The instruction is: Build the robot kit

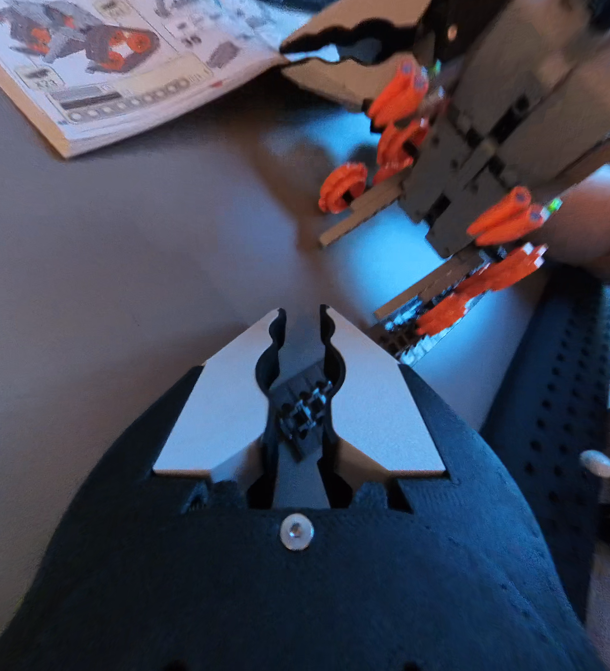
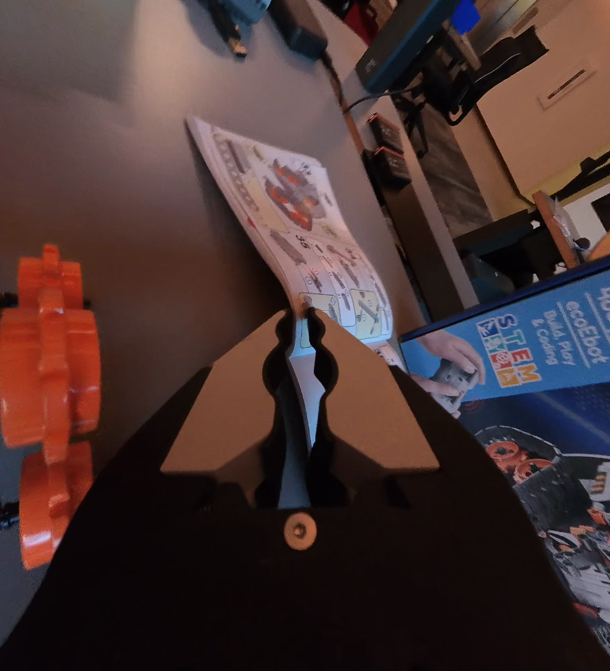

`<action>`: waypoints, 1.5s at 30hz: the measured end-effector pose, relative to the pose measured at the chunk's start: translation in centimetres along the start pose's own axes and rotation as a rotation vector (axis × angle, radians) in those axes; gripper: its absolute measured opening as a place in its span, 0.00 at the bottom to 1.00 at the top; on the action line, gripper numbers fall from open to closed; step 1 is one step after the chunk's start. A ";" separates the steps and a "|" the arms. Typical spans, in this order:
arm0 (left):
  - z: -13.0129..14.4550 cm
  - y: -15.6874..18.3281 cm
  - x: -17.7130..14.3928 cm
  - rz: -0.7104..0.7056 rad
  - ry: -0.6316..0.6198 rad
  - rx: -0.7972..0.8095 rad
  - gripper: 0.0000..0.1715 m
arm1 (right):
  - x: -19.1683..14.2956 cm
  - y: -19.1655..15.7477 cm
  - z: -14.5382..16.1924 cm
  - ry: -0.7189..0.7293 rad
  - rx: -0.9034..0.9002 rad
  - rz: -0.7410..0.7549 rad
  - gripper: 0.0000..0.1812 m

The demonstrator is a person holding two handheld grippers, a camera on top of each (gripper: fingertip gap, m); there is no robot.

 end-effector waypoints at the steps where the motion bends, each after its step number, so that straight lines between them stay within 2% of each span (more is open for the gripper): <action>1: -0.8 0.2 0.0 0.026 0.036 -0.042 0.11 | -0.4 0.5 -0.2 0.018 0.025 0.005 0.03; 3: -2.3 0.2 0.0 0.083 0.081 -0.160 0.17 | -1.2 1.3 -0.6 0.038 0.055 0.011 0.03; 5: -3.1 0.1 0.4 0.148 0.052 -0.279 0.23 | -1.9 2.2 -1.0 0.047 0.065 0.031 0.02; 8: -4.9 0.4 1.0 0.275 0.045 -0.453 0.25 | -2.5 3.2 -1.7 0.060 0.102 0.030 0.01; 10: -7.6 0.6 0.4 0.444 0.147 -0.641 0.28 | -2.8 3.7 -2.2 0.077 0.129 0.020 0.01; 11: -8.3 0.0 0.4 0.483 0.177 -0.738 0.30 | -3.1 3.8 -2.3 0.089 0.139 0.017 0.01; 15: -8.4 -2.5 2.0 0.512 0.224 -0.992 0.38 | -4.0 3.6 -2.3 0.113 0.185 -0.002 0.01; 17: -8.6 -3.0 2.7 0.563 0.244 -1.084 0.36 | -4.2 3.2 -2.2 0.122 0.202 -0.016 0.01; 18: -9.2 -3.4 2.7 0.596 0.278 -1.118 0.28 | -4.3 3.0 -2.1 0.125 0.205 -0.025 0.01; 20: -9.8 -4.1 3.0 0.613 0.283 -1.165 0.24 | -4.4 2.4 -2.0 0.125 0.202 -0.039 0.01; 24: -9.4 -4.7 5.0 0.501 0.130 -1.072 0.11 | -4.6 1.2 -1.5 0.127 0.166 -0.059 0.02; 25: -9.6 -5.0 5.2 0.486 0.124 -1.051 0.04 | -4.6 0.8 -1.2 0.131 0.161 -0.071 0.02; 27: -10.6 -5.0 5.2 0.485 0.143 -0.995 0.01 | -4.6 0.1 -0.5 0.125 0.160 -0.090 0.02; 29: -12.2 -4.0 4.6 0.470 0.177 -0.835 0.00 | -4.7 -0.1 0.1 0.125 0.148 -0.070 0.02; 31: -13.6 -2.5 3.9 0.397 0.190 -0.606 0.00 | -5.0 -0.3 0.2 0.156 0.114 -0.038 0.03; 34: -15.6 0.5 3.1 0.352 0.176 -0.338 0.00 | -3.8 -0.8 0.7 0.134 0.048 0.005 0.18; 37: -17.1 3.1 3.1 0.360 0.169 -0.144 0.00 | -3.1 -1.4 0.3 0.136 0.033 0.013 0.09; 41: -18.6 5.8 2.5 0.439 0.193 0.064 0.00 | -4.3 -0.3 -0.9 0.193 0.042 0.121 0.09; 45: -18.3 6.7 1.8 0.453 0.228 0.258 0.00 | -5.2 0.4 -1.3 0.225 0.049 0.182 0.09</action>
Point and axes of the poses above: each gripper's, where its closed fingertips meet, x out along the fingers, z out of its underside, y = z × x across the jaws, the point moved 1 cm from there along -x, back along the fingers, and after that the axes turned 5 degrees about -z, right-handed, at the moved point
